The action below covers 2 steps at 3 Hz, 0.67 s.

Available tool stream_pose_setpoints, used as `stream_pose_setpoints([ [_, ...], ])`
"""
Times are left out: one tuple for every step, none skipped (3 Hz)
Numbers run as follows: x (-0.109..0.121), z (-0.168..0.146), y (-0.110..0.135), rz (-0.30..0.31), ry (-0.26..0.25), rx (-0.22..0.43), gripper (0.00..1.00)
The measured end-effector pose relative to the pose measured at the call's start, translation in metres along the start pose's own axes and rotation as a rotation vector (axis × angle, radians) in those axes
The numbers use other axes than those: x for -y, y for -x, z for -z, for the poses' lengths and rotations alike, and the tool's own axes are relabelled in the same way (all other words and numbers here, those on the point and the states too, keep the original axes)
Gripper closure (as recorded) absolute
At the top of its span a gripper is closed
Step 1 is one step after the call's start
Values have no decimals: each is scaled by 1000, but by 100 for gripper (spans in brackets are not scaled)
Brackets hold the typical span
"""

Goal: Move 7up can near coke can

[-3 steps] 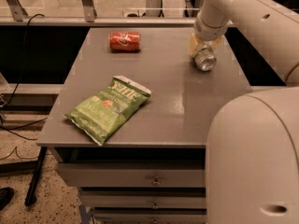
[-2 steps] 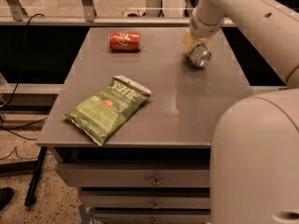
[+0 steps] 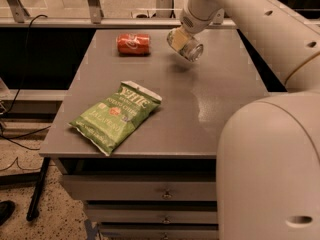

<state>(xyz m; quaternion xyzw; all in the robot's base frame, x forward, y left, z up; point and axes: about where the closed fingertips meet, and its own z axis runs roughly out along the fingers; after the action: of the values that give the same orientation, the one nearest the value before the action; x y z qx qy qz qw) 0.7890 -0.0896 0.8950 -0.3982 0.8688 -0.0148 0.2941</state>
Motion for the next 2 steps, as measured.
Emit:
stream_pose_setpoints([
  [-25, -13, 25, 125, 63, 41, 100],
  [-49, -27, 38, 210, 120, 54, 100],
])
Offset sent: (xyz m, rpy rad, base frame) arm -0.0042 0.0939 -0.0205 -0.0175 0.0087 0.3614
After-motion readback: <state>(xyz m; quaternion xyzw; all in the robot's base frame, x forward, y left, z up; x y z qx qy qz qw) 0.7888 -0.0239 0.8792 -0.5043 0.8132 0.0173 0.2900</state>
